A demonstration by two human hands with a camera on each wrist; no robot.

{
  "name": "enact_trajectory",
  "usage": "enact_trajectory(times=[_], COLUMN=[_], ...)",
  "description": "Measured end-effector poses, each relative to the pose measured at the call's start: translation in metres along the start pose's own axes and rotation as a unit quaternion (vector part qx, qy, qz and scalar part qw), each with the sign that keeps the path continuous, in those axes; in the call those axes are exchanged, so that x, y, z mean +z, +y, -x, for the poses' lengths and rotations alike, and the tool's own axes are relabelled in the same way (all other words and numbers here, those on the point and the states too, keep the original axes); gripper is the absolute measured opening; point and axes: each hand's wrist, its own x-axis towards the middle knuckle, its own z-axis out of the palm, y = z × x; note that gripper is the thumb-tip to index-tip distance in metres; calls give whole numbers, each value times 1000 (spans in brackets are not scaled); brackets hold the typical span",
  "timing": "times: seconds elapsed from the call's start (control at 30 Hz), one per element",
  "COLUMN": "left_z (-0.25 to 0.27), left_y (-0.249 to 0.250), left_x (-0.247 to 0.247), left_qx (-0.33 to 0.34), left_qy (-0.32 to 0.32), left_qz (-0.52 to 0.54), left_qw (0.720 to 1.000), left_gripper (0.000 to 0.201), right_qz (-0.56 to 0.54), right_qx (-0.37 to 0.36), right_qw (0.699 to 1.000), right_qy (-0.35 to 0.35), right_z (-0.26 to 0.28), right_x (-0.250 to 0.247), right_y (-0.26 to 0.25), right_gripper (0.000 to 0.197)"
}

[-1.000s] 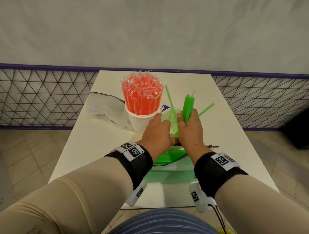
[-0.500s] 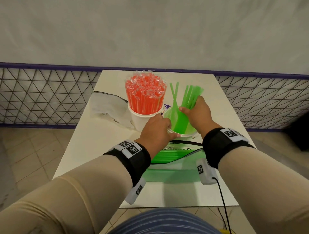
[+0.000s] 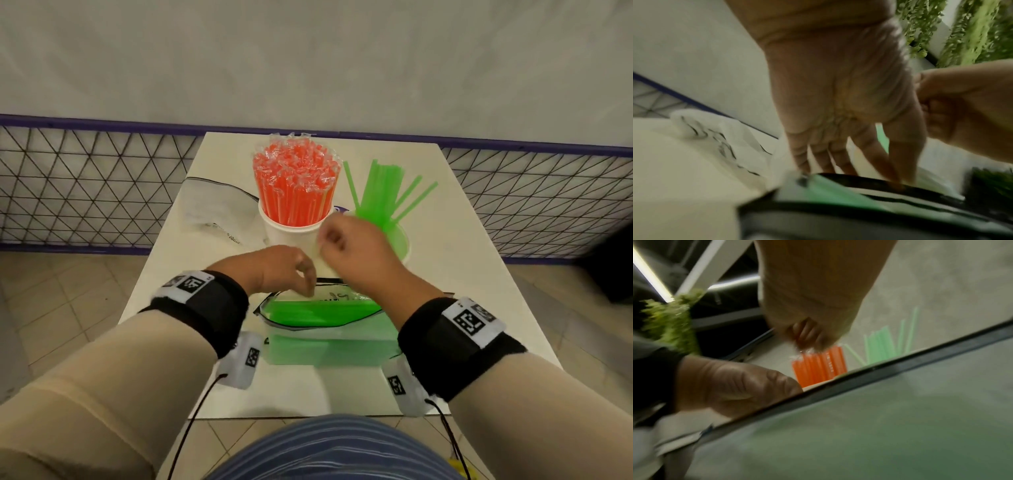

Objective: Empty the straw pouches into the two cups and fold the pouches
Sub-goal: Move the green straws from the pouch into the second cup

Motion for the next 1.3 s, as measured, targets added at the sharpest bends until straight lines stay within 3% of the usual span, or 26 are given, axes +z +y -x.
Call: enact_trajectory(times=[0.07, 0.13, 0.33, 0.47, 0.6, 0.7, 0.93, 1.07, 1.17, 1.3], left_z=[1, 1, -1, 5, 11, 15, 15, 8, 1, -3], left_y=[-8, -7, -9, -11, -21, -20, -27, -36, -41, -34], left_x=[-1, 3, 14, 11, 7, 4, 6, 10, 14, 12], left_qx=[-41, -52, -41, -35, -35, -26, -26, -24, -29, -38], left_qy=[-72, -95, -54, -66, -125, -137, -152, -136, -89, -78], left_qz=[-102, -144, -134, -32, 119, 105, 194, 188, 148, 67], left_qw=[991, 984, 989, 997, 984, 985, 969, 972, 985, 994], left_gripper=[20, 22, 28, 39, 65, 78, 71, 67, 62, 65], right_qz=[132, 200, 169, 170, 203, 234, 202, 187, 174, 81], right_qx=[-41, -56, -33, -29, -42, -51, -25, -18, -16, 25], right_qw=[965, 935, 943, 939, 930, 924, 938, 944, 961, 987], right_qy=[-221, -287, -287, -297, -302, -297, -279, -271, -216, -135], right_z=[7, 13, 19, 25, 27, 28, 29, 24, 14, -3], right_x=[22, 42, 64, 68, 67, 61, 50, 47, 35, 1], right_y=[-5, -3, 6, 9, 11, 10, 14, 16, 7, -19], right_gripper=[15, 20, 36, 43, 29, 23, 51, 43, 25, 22])
